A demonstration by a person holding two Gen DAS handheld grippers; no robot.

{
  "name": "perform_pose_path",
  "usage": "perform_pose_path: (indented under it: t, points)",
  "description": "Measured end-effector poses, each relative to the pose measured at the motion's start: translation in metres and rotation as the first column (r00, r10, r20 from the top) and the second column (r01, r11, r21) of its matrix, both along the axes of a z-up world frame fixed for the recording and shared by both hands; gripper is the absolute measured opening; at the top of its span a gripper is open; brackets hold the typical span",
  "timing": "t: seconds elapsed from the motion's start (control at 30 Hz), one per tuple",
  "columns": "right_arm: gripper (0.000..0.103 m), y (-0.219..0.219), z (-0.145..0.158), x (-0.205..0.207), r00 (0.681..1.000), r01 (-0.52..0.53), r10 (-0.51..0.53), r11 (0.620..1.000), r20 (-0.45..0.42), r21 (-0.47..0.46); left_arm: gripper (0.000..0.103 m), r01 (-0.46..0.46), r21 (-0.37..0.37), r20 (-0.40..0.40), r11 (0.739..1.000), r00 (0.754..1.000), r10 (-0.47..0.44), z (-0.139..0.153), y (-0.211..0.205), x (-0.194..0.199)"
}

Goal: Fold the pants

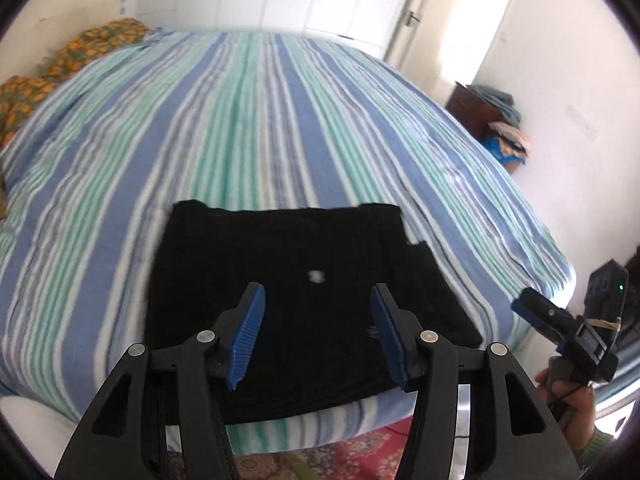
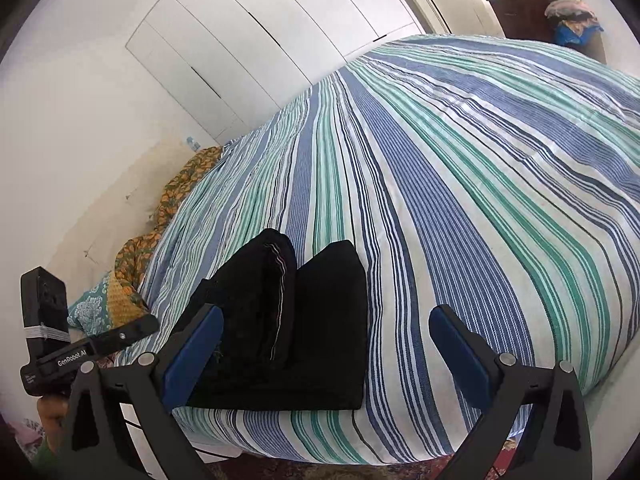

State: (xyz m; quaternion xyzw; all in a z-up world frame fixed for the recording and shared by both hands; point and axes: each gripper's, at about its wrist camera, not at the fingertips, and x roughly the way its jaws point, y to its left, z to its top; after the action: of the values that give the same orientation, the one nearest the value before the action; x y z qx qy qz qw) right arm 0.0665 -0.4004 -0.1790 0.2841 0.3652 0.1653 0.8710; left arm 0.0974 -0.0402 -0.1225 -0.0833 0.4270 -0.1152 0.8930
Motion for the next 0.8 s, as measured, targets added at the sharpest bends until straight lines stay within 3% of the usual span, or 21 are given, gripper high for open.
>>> perform_pose_path:
  t: [0.07, 0.17, 0.2, 0.3, 0.37, 0.5, 0.57, 0.63, 0.8]
  points:
    - [0.102, 0.005, 0.003, 0.000, 1.000, -0.023, 0.023, 1.000, 0.000, 0.008, 0.057, -0.071, -0.019, -0.010, 0.997, 0.997, 0.071, -0.007, 0.028, -0.003]
    - [0.103, 0.016, 0.010, 0.006, 0.995, -0.103, 0.102, 0.993, 0.015, 0.065, 0.056, -0.126, 0.052, -0.035, 0.991, 0.991, 0.128, -0.036, 0.049, -0.006]
    - [0.103, 0.022, 0.011, 0.012, 0.987, -0.160, 0.158, 0.980, 0.020, 0.121, 0.050, -0.127, 0.072, -0.047, 0.989, 0.990, 0.130, -0.047, 0.050, -0.004]
    - [0.100, 0.042, 0.001, 0.039, 0.933, -0.336, 0.360, 0.882, -0.012, 0.330, 0.041, -0.097, 0.059, -0.090, 0.993, 0.991, 0.102, -0.077, 0.044, -0.004]
    - [0.089, 0.054, -0.004, 0.053, 0.901, -0.380, 0.432, 0.841, -0.053, 0.386, 0.041, -0.086, 0.073, -0.085, 0.994, 0.992, 0.092, -0.086, 0.038, -0.012]
    - [0.075, 0.070, -0.019, 0.083, 0.850, -0.437, 0.507, 0.831, -0.143, 0.345, 0.041, -0.083, 0.073, -0.090, 0.994, 0.992, 0.089, -0.086, 0.038, -0.013]
    - [0.070, 0.081, -0.031, 0.094, 0.808, -0.476, 0.556, 0.811, -0.195, 0.341, 0.041, -0.085, 0.058, -0.092, 0.995, 0.992, 0.090, -0.086, 0.041, -0.013]
    - [0.067, 0.089, -0.038, 0.100, 0.786, -0.500, 0.569, 0.815, -0.242, 0.293, 0.041, -0.088, 0.051, -0.091, 0.995, 0.992, 0.092, -0.087, 0.044, -0.012]
    - [0.050, 0.110, -0.048, 0.107, 0.698, -0.592, 0.630, 0.775, -0.340, 0.221, 0.041, -0.091, 0.062, -0.086, 0.994, 0.992, 0.096, -0.087, 0.042, -0.010]
